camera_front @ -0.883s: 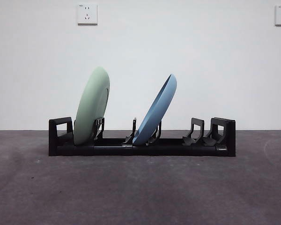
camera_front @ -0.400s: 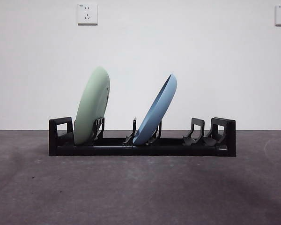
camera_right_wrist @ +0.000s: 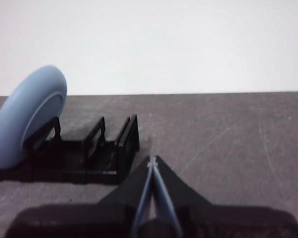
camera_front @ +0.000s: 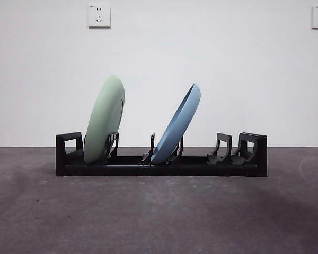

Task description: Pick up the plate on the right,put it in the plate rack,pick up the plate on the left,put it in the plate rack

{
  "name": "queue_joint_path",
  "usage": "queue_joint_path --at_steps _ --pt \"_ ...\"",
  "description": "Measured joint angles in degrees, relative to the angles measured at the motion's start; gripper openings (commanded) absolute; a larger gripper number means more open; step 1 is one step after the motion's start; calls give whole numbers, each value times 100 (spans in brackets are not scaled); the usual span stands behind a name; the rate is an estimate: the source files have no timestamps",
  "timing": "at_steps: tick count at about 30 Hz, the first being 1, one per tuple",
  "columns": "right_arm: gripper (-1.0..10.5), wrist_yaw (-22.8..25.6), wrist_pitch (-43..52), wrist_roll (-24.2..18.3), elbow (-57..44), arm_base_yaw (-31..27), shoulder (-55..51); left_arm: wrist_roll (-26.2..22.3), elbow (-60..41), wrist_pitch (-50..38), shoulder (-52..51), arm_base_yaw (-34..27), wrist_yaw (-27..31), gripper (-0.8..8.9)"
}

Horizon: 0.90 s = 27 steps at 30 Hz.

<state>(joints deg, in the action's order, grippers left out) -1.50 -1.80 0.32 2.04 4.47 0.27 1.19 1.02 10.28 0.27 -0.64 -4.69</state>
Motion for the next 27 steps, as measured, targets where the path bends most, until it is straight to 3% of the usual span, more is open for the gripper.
queue_joint_path --at_steps 10,27 --pt "1 -7 -800 247 -122 2 -2 0 0 0 0 0 0 -3" --pt "1 20 -828 424 -109 2 111 0 0 0 0 0 0 -3"
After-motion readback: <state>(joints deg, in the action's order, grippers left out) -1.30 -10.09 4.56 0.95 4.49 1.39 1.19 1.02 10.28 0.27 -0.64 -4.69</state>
